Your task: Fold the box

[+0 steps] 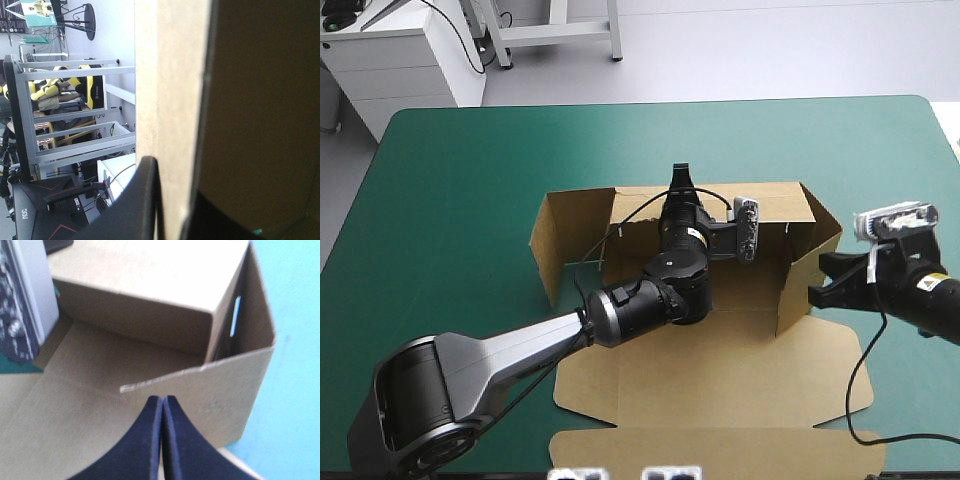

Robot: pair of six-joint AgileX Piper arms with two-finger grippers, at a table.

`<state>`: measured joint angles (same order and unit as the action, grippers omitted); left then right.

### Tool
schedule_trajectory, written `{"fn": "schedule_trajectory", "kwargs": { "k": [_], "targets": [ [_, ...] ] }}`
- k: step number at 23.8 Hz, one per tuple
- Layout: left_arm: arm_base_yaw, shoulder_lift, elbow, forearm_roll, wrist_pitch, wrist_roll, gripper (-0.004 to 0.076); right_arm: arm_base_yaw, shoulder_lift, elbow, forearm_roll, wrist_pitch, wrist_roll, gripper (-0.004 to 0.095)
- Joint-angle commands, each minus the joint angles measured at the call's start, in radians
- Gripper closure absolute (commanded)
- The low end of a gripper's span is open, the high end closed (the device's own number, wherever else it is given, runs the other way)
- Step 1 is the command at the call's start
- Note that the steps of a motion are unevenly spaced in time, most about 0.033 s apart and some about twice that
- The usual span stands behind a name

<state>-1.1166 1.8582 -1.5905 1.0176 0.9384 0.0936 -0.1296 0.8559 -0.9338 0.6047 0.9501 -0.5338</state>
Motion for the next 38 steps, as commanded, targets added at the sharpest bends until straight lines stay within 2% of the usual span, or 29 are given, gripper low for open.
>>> {"fn": "schedule_trajectory", "kwargs": {
  "k": [1,4,7,13,15,18,20,24,29,32,35,38],
  "targets": [
    [-0.017,-0.023,-0.007,-0.104,-0.063,-0.015,0.0732,0.002,0.028,-0.121,-0.026,-0.086,0.068,0.0926],
    [-0.017,-0.023,-0.007,-0.104,-0.063,-0.015,0.0732,0.002,0.126,-0.225,-0.066,-0.087,0.100,0.0926],
    [-0.017,-0.023,-0.007,-0.104,-0.063,-0.015,0.0732,0.002,0.255,-0.305,-0.067,-0.134,0.100,0.0926],
    [-0.017,-0.023,-0.007,-0.104,-0.065,-0.001,0.0732,0.002,0.469,-0.357,-0.055,-0.142,0.100,0.0926],
    [-0.017,-0.023,-0.007,-0.104,-0.065,-0.001,0.0732,0.002,0.501,-0.357,-0.053,-0.133,0.100,0.0926],
    [-0.017,-0.023,-0.007,-0.104,-0.065,-0.001,0.0732,0.002,0.513,-0.342,-0.040,-0.056,0.069,0.0928],
    [-0.017,-0.023,-0.007,-0.104,-0.065,-0.001,0.0732,0.002,0.503,-0.293,0.040,-0.023,0.015,0.0928],
    [-0.017,-0.023,-0.007,-0.104,-0.065,-0.001,0.0732,0.002,0.479,-0.167,0.212,-0.046,-0.134,0.0928],
    [-0.017,-0.023,-0.007,-0.104,-0.069,-0.001,0.0732,0.002,0.475,0.013,0.497,-0.058,-0.443,0.0928],
    [-0.017,-0.023,-0.007,-0.104,-0.073,-0.001,0.0732,0.002,0.475,0.086,0.636,-0.064,-0.581,0.0928],
    [-0.017,-0.023,-0.007,-0.104,-0.075,-0.001,0.0732,0.002,0.475,0.120,0.657,-0.047,-0.612,0.0926],
    [-0.017,-0.023,-0.007,-0.104,-0.075,-0.001,0.0732,0.002,0.475,0.137,0.643,0.020,-0.618,0.0926]
  ]
}}
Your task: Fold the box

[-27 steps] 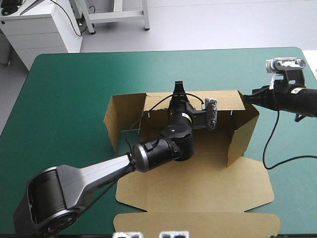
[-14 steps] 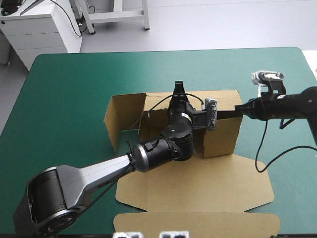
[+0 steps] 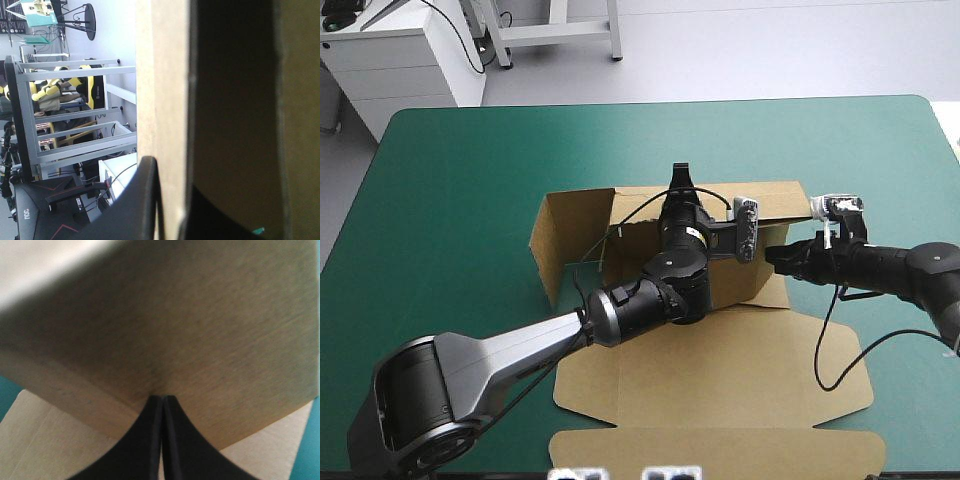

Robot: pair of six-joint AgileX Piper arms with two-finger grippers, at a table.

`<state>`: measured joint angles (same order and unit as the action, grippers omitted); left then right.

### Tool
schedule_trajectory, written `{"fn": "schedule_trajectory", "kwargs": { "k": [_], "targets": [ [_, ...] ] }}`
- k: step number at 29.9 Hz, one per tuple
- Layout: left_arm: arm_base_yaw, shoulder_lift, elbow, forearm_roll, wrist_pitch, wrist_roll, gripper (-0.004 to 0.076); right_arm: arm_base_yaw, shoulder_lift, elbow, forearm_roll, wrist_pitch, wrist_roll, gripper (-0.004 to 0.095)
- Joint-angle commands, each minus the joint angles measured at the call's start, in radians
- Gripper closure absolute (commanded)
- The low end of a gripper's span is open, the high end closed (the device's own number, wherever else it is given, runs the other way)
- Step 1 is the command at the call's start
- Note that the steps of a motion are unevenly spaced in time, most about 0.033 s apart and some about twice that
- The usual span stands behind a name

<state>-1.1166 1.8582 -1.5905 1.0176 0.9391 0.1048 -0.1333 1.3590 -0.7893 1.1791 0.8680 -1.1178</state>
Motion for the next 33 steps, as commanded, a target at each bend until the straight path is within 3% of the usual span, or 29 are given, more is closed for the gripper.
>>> {"fn": "schedule_trajectory", "kwargs": {
  "k": [1,6,20,25,33],
  "targets": [
    [-0.017,-0.023,-0.007,-0.104,-0.076,-0.012,0.0732,0.006,-0.028,-0.004,0.063,0.129,-0.034,0.0926],
    [-0.017,-0.023,-0.007,-0.104,-0.076,-0.012,0.0732,0.006,-0.059,0.044,0.021,0.200,-0.020,0.0920],
    [-0.017,-0.023,-0.007,-0.104,-0.074,-0.012,0.0732,0.006,-0.351,0.105,-0.127,0.181,0.178,0.0921],
    [-0.017,-0.023,-0.007,-0.104,-0.072,-0.012,0.0732,0.006,-0.441,0.105,-0.231,0.116,0.303,0.0920],
    [-0.017,-0.023,-0.007,-0.104,-0.072,-0.012,0.0732,0.006,-0.518,0.006,-0.489,-0.055,0.594,0.0922]
  ]
}}
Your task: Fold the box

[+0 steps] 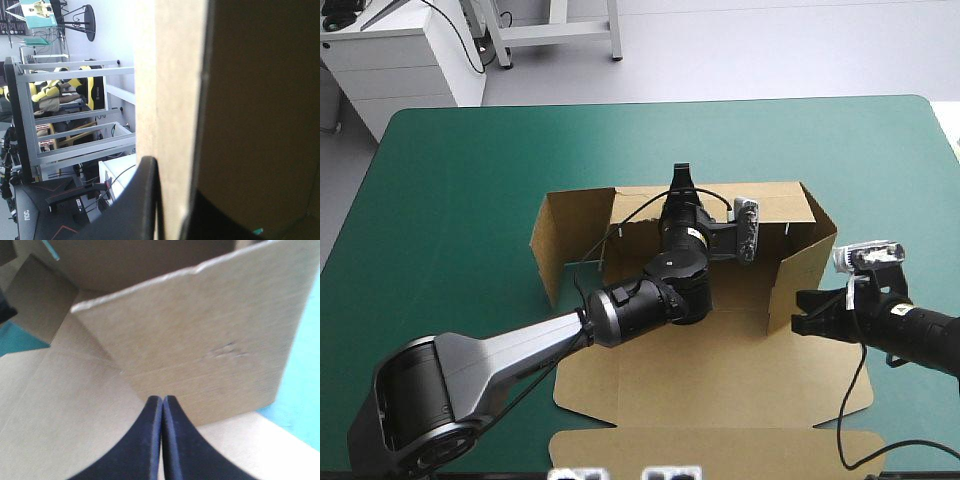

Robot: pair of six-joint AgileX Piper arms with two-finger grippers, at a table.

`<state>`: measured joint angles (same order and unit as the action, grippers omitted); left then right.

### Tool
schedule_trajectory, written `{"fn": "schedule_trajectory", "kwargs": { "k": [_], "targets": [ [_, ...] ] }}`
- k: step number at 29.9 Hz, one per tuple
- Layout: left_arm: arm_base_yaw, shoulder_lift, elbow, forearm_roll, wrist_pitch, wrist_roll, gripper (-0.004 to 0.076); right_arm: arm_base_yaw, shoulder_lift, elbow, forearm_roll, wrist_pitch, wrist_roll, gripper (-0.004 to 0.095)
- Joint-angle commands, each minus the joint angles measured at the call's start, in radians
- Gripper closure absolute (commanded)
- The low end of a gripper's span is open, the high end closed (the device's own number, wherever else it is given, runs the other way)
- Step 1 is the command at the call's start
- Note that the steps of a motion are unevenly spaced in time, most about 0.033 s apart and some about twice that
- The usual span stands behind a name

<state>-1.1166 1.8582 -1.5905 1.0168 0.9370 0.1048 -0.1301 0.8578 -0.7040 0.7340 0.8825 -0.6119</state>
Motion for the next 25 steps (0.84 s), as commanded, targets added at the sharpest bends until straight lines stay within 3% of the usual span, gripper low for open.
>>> {"fn": "schedule_trajectory", "kwargs": {
  "k": [1,13,25],
  "targets": [
    [-0.017,-0.023,-0.007,-0.103,-0.070,-0.012,0.0732,0.003,-0.015,-0.109,-0.075,-0.070,0.111,0.0922],
    [-0.017,-0.023,-0.007,-0.103,-0.068,-0.012,0.0732,0.003,0.158,-0.423,-0.149,-0.152,0.194,0.0922],
    [-0.017,-0.023,-0.007,-0.103,-0.062,-0.012,0.0732,0.003,0.459,-0.446,-0.122,-0.224,0.172,0.0922]
  ]
}}
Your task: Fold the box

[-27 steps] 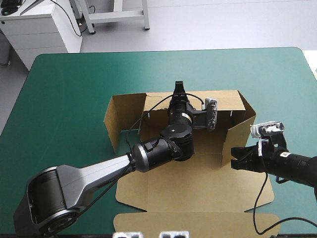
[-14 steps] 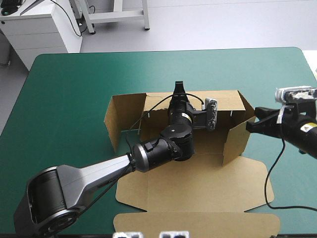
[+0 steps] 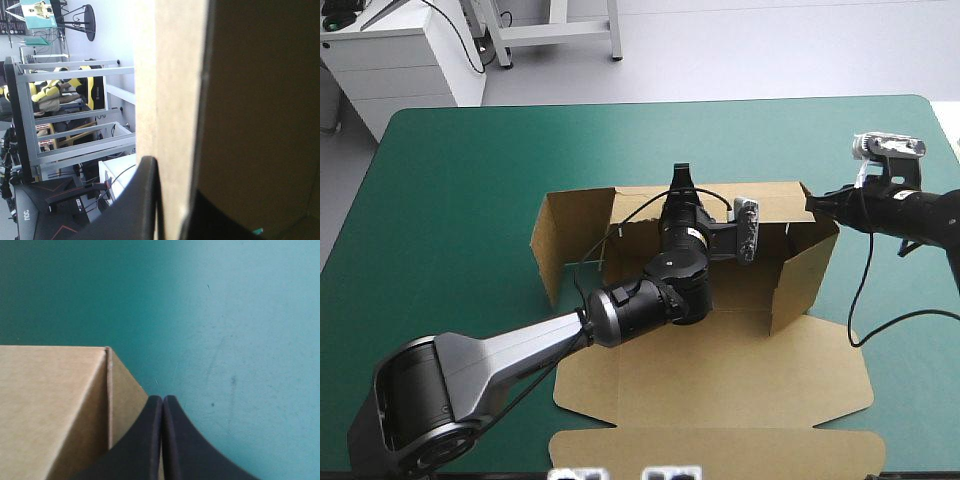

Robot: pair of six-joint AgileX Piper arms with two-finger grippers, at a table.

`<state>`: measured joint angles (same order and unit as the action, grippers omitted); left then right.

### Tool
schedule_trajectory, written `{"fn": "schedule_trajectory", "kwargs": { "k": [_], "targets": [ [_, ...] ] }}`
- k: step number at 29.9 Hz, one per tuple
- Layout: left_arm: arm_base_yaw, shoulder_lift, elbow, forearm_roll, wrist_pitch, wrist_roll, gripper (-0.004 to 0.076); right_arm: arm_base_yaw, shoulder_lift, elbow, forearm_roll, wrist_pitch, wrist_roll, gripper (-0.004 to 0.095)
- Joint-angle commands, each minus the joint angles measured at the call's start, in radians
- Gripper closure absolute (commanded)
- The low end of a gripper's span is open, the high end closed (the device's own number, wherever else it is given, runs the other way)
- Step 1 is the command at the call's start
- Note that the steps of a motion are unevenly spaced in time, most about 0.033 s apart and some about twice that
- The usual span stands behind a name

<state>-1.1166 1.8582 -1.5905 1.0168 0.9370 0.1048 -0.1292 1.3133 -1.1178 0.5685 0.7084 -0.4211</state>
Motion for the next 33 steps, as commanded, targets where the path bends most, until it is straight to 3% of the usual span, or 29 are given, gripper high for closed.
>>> {"fn": "schedule_trajectory", "kwargs": {
  "k": [1,7,15,24,26,33],
  "targets": [
    [-0.017,-0.023,-0.007,-0.103,-0.062,-0.012,0.0732,0.002,0.008,-0.030,0.058,-0.045,-0.033,0.0922],
    [-0.017,-0.023,-0.007,-0.103,-0.062,-0.012,0.0732,0.002,0.004,0.038,0.135,0.022,-0.143,0.0922],
    [-0.017,-0.023,-0.007,-0.105,-0.064,0.006,0.0732,0.002,-0.116,0.234,0.288,-0.060,-0.341,0.0922],
    [-0.017,-0.023,-0.007,-0.105,-0.064,0.003,0.0732,0.002,-0.146,0.265,0.282,0.021,-0.453,0.0917],
    [-0.017,-0.023,-0.007,-0.106,-0.064,-0.001,0.0732,0.002,-0.146,0.265,0.262,0.030,-0.455,0.0883],
    [-0.017,-0.023,-0.007,-0.106,-0.064,-0.001,0.0732,0.002,-0.146,0.265,0.171,0.085,-0.457,0.0514]
  ]
}}
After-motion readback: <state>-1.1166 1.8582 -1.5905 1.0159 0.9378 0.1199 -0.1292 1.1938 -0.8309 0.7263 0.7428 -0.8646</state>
